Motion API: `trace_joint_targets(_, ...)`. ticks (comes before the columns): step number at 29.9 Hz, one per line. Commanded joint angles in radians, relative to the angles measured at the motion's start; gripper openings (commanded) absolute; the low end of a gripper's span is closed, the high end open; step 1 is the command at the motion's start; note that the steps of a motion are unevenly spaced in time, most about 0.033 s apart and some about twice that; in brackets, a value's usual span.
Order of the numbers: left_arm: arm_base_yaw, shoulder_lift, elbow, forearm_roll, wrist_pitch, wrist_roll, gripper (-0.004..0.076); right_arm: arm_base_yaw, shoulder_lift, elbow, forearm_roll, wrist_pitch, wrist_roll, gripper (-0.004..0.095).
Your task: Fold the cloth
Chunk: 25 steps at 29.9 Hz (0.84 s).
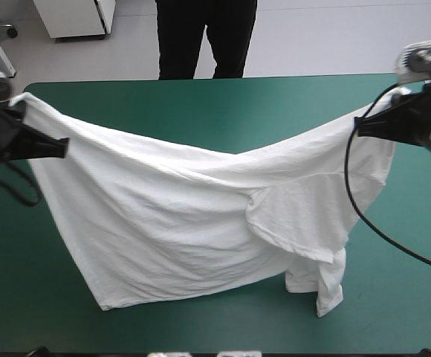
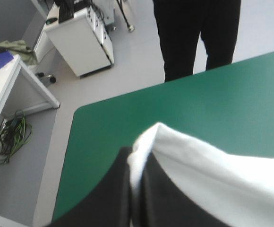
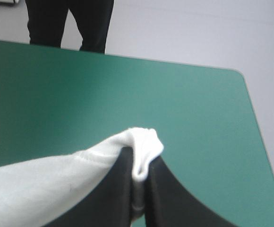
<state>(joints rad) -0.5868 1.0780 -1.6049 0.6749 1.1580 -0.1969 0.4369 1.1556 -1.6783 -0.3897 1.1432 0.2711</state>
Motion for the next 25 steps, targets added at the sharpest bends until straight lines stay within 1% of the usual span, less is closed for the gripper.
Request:
trace_joint_targets(1,0.036,0.090,0.066,0.064,-0.172,-0.117,0.0011,-0.013,0.027,0.135,-0.049,-0.219,0.097,-0.0017)
trace_joint_targets(3,0.101,0.155,0.069,-0.013,-0.257,-0.127,0.0011,-0.048,0.075,0.180,-0.015,-0.272,0.099,-0.0017)
trace_joint_targets(4,0.147,0.188,0.069,-0.080,-0.306,-0.125,0.0011,-0.072,0.107,0.191,0.019,-0.295,0.098,-0.0017)
trace_joint_targets(6,0.238,0.244,0.069,-0.240,-0.390,-0.105,0.0011,-0.121,0.180,0.188,0.113,-0.324,0.048,-0.0017)
trace_joint_targets(9,0.355,0.337,0.069,-0.478,-0.501,0.007,0.0010,-0.198,0.287,0.169,0.269,-0.391,-0.051,-0.0017)
trace_joint_targets(11,0.402,0.399,0.069,-0.566,-0.548,0.068,0.0010,-0.230,0.346,0.151,0.335,-0.418,-0.097,-0.0017)
trace_joint_targets(13,0.437,0.455,0.069,-0.604,-0.583,0.094,0.0010,-0.261,0.419,0.118,0.390,-0.426,-0.129,-0.0017)
trace_joint_targets(18,0.469,0.600,0.069,-0.604,-0.608,0.094,0.0010,-0.305,0.586,0.016,0.407,-0.430,-0.136,-0.0017)
trace_joint_targets(23,0.469,0.708,0.069,-0.623,-0.643,0.088,0.0010,-0.337,0.717,-0.080,0.488,-0.425,-0.133,-0.0017)
trace_joint_targets(25,0.469,0.735,0.069,-0.622,-0.667,0.088,0.0010,-0.345,0.754,-0.106,0.494,-0.418,-0.133,-0.0017)
